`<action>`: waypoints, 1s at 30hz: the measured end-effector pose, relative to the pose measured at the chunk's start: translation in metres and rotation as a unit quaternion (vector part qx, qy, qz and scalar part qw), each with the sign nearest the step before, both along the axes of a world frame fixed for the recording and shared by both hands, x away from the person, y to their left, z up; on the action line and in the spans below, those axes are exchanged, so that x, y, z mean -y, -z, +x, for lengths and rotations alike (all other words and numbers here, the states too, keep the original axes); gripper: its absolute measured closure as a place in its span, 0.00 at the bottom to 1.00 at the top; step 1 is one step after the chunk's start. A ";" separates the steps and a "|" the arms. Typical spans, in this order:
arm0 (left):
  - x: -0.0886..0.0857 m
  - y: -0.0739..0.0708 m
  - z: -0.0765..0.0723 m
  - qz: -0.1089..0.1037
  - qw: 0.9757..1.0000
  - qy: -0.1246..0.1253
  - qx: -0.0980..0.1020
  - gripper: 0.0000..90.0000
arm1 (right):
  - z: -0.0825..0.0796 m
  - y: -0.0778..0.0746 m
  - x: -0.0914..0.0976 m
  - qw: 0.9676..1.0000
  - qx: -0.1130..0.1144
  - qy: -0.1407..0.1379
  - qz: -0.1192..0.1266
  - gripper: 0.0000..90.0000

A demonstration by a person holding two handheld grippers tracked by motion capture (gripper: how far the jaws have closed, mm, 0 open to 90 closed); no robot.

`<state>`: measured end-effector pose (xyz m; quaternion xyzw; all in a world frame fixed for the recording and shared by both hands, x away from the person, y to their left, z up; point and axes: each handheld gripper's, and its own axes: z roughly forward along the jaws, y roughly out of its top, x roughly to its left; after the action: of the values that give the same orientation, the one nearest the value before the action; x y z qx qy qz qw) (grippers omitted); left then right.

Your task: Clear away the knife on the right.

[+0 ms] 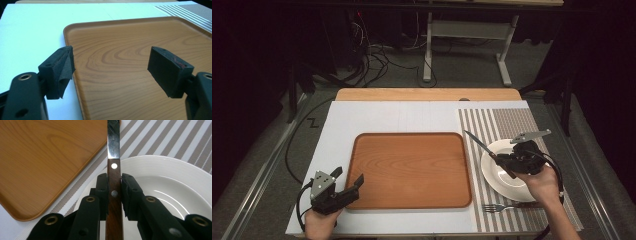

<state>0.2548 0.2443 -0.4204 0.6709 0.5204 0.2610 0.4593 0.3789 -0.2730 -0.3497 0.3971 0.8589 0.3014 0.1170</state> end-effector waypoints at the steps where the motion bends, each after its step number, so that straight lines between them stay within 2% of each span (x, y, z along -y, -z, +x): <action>1: 0.000 0.000 0.000 0.000 1.000 0.000 0.000 0.25 | -0.001 0.001 -0.001 1.000 -0.001 -0.001 0.000 0.86; 18: 0.001 -0.001 -0.002 0.000 1.000 0.004 0.004 0.25 | -0.015 0.004 -0.014 1.000 0.000 -0.008 0.019 0.86; 30: 0.001 -0.001 -0.002 0.001 1.000 0.005 0.003 0.25 | -0.016 0.009 -0.030 1.000 -0.010 -0.021 0.010 0.86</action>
<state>0.2528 0.2431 -0.4193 0.6727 0.5157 0.2614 0.4617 0.3630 -0.2431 -0.3585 0.3834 0.8648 0.3089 0.0985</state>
